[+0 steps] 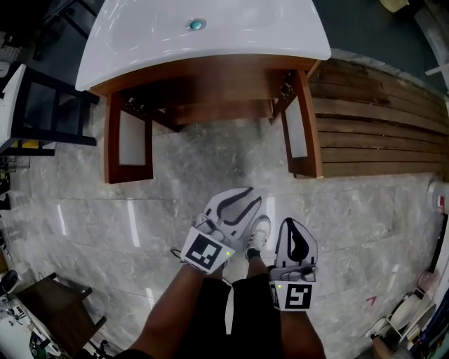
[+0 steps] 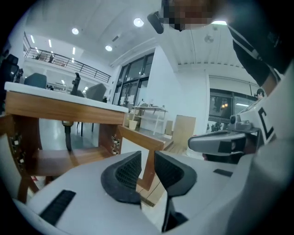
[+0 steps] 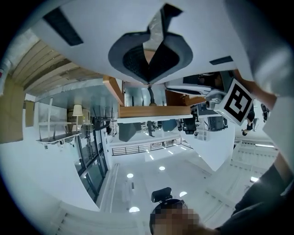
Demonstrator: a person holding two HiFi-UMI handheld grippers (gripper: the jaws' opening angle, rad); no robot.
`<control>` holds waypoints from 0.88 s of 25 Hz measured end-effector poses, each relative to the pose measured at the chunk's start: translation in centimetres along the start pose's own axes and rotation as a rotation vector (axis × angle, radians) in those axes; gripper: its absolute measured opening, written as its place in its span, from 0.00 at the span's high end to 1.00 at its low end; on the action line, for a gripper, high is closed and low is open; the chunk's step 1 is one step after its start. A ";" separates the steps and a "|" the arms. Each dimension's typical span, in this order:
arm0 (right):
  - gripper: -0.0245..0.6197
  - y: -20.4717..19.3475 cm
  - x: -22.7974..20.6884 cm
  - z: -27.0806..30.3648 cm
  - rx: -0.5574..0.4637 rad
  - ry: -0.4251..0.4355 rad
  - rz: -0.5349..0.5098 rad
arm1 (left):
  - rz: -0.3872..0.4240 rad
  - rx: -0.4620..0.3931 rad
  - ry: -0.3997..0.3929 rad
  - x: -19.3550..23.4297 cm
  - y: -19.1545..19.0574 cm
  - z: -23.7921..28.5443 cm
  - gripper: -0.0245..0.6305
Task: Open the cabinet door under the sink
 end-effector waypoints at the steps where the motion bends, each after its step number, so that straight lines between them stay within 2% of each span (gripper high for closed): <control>1: 0.93 1.0 0.3 0.1 -0.014 0.001 -0.006 | 0.005 -0.003 0.007 0.2 0.7 -1.0 0.82; 4: 0.93 4.2 1.6 0.2 -0.050 0.010 -0.013 | 0.035 -0.001 0.009 0.3 2.7 -4.6 0.88; 7: 0.93 7.0 3.4 -0.4 -0.063 0.061 -0.052 | 0.038 0.005 0.036 0.5 4.9 -8.8 0.93; 12: 0.93 11.8 5.9 -2.1 -0.081 0.130 -0.128 | -0.016 -0.048 0.125 1.7 10.0 -15.3 0.93; 18: 0.93 19.9 9.1 -3.5 -0.174 0.146 -0.124 | -0.044 -0.080 0.210 1.2 15.7 -21.8 0.93; 22: 0.93 24.2 10.9 -4.1 -0.226 0.170 -0.144 | -0.026 -0.131 0.267 0.9 18.9 -24.5 0.93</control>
Point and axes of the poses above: the fingertips, and each gripper's own axes: z forward along the fingers, x to its left, y out of its top, the point moved 2 cm from there along -z, backward along the fingers, and after that the axes turned 4 degrees about -z, right-handed, at the moved point
